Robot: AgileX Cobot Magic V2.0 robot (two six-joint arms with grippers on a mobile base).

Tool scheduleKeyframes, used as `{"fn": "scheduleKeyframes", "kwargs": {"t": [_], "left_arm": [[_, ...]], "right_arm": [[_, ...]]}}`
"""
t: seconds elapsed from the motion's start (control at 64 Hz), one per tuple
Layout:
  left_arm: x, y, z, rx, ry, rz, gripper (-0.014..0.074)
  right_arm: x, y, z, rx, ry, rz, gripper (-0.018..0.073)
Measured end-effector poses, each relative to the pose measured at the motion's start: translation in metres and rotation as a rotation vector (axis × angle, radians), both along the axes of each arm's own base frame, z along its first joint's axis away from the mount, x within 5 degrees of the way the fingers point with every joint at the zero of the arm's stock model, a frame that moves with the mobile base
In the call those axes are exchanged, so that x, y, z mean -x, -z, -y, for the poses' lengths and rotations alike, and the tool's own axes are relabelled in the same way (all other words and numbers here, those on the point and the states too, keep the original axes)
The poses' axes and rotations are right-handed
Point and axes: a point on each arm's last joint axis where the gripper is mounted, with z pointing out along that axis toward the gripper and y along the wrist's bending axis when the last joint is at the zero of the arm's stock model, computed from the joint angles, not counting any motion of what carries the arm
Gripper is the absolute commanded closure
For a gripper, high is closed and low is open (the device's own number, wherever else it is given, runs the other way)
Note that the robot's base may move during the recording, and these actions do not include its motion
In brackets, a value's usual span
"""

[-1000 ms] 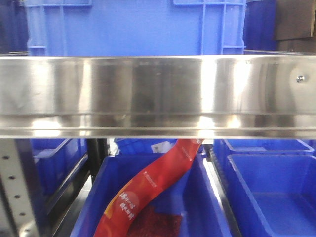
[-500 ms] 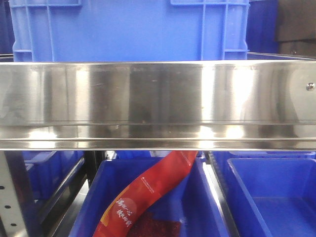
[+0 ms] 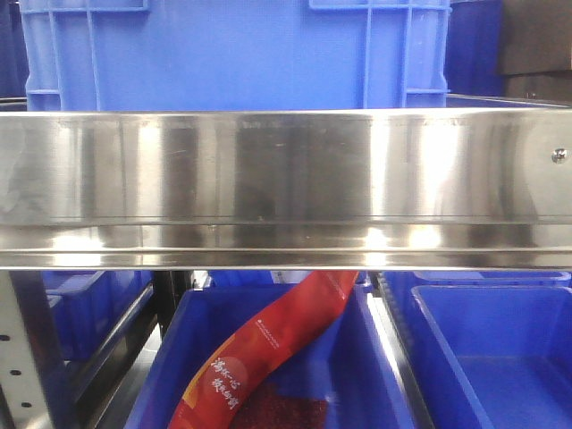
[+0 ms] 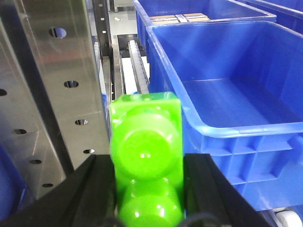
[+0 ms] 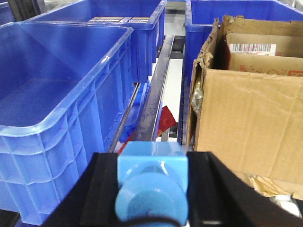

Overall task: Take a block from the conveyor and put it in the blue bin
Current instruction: 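Lower both grippers into the blue bin and open them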

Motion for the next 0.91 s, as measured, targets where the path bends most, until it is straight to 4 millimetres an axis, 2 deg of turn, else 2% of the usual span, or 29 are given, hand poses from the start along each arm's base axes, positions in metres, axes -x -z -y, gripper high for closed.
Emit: {"fn": "scheduleKeyframes", "kwargs": {"t": [0.703, 0.828, 0.906], "left_arm": [[-0.001, -0.003, 0.0, 0.003, -0.001, 0.033, 0.0707], [-0.006, -0.008, 0.004, -0.015, 0.025, 0.042, 0.0707], [-0.012, -0.017, 0.01, -0.029, 0.065, 0.056, 0.0707]], "right_arm": [[0.0, -0.001, 0.0, -0.002, -0.002, 0.017, 0.0712], [-0.004, -0.009, -0.007, 0.01, -0.049, 0.036, 0.0712], [-0.009, -0.021, -0.016, 0.013, -0.099, 0.07, 0.0712]]}}
